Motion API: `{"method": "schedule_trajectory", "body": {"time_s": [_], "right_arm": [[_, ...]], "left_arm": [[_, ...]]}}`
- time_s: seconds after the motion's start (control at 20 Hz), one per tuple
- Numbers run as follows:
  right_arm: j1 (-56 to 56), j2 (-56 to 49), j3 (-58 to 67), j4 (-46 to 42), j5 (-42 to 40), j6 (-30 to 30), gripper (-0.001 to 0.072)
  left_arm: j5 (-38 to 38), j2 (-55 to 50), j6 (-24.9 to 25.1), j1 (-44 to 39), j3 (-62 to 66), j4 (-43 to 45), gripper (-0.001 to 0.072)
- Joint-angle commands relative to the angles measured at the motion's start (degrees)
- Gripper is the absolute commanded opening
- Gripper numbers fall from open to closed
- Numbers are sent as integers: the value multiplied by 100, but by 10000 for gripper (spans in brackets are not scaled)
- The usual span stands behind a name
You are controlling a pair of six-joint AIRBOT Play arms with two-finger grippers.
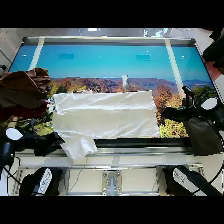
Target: Fold the shirts.
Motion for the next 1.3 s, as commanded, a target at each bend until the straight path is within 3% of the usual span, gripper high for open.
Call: {"method": "schedule_trajectory", "body": {"time_s": [0.0,0.1,0.45,0.65,0.7,0.8,0.85,0.9,0.95,1.15,1.25], "right_arm": [[-55,81,2,382,-59,-153,446],[-55,81,111,382,-59,-173,445],[-55,83,258,424,-24,-186,445],[-55,83,258,625,-17,-186,444],[-55,83,258,693,-11,-184,444],[-55,83,258,723,52,-186,443],[-55,83,258,719,131,-186,439],[-55,92,260,678,236,-186,375],[-55,125,260,566,361,-186,364],[-55,518,-256,-476,885,249,389],[-55,907,-1456,-516,387,748,389]], "left_arm": [[-109,-144,269,299,-446,-656,575],[-76,-424,278,299,-448,-651,528],[678,-1338,422,297,-448,-656,526],[946,-1698,765,293,-448,-1014,463],[962,-1740,863,293,-446,-1207,398],[940,-1749,1185,293,-446,-1456,16],[863,-1749,1283,293,-433,-1508,12],[748,-1746,1314,295,-417,-1534,12],[649,-1714,1325,299,-415,-1532,12],[470,-1425,1405,299,-415,-1534,13],[422,-1261,1405,299,-417,-1532,13]]}}
